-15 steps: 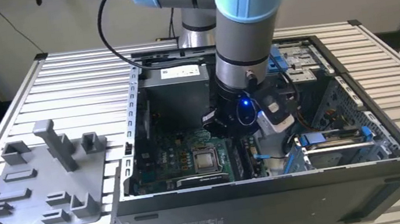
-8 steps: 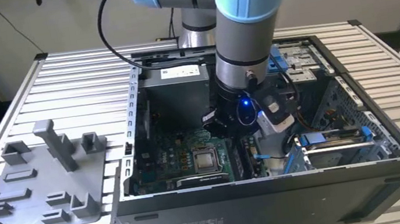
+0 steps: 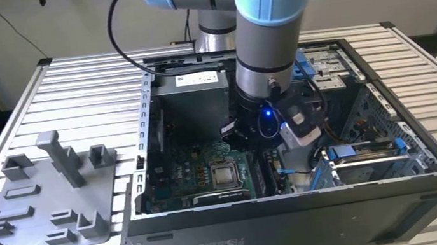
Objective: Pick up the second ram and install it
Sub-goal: 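Insert the second ram into the second slot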
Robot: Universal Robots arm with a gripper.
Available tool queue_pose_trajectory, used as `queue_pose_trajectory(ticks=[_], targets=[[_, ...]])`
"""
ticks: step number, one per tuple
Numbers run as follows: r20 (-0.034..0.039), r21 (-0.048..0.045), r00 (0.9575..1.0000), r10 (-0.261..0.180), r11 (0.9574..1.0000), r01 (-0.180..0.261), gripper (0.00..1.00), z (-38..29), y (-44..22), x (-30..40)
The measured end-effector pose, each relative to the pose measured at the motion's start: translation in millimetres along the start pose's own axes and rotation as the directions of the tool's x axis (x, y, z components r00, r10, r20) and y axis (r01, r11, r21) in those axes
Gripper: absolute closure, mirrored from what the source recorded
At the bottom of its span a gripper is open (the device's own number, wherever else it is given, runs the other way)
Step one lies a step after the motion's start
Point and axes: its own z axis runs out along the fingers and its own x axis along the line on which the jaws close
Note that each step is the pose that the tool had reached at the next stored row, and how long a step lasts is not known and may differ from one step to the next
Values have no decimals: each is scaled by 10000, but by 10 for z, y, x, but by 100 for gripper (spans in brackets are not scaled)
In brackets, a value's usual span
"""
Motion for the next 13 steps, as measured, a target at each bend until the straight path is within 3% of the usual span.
queue_pose_trajectory(ticks=[13], targets=[[0,1,10000,49,10000,-49,86,18,7,-5]])
